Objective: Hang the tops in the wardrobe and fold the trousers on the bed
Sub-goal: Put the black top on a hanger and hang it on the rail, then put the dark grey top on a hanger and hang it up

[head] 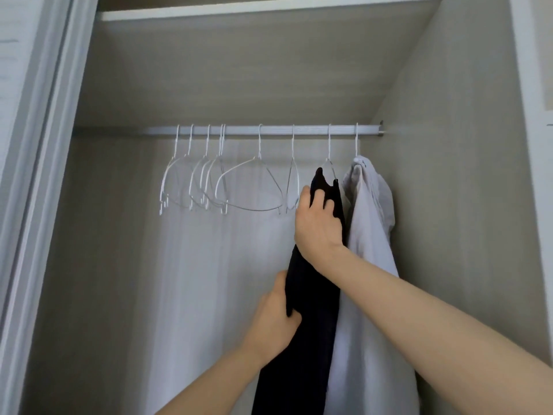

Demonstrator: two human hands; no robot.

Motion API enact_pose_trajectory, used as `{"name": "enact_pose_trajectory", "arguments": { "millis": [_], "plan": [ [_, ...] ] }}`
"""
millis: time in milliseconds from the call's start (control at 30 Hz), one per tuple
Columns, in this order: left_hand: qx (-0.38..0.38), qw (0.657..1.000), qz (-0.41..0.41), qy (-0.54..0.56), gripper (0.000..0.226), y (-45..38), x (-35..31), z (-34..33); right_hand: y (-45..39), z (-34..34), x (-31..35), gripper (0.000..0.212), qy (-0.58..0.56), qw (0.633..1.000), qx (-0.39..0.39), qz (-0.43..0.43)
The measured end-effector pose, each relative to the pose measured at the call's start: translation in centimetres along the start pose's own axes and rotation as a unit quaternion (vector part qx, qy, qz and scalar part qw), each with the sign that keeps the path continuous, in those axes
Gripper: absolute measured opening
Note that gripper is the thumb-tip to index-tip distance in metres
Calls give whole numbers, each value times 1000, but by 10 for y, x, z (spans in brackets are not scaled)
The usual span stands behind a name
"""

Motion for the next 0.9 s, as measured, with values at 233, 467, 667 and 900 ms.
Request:
{"name": "enact_pose_trajectory", "arguments": {
  "millis": [233, 467, 667, 900],
  "plan": [
    [22, 999, 44, 8, 51, 70, 5, 23, 78, 34, 17, 64, -41, 997, 48, 52],
    [70, 985, 159, -12, 49, 180, 19, 57, 202, 90, 47, 57, -111, 976, 143, 118],
    [46, 973, 218, -58, 31, 292, -3, 104, 313, 130, 82, 53, -210, 931, 256, 153],
    [-6, 946, 272, -177, 19, 428, -45, 167, 431, 178, 145, 51, -419, 807, 386, 158]
  ]
}}
Point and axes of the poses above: each hand's wrist, its own y-axis away from the middle knuckle, its own z-axis out of the back of the hand, x = y × z, the point moved 8 cm from there along -y, towards the middle knuckle, and after that the axes turned 6 degrees about -x, right-handed, at the moved point
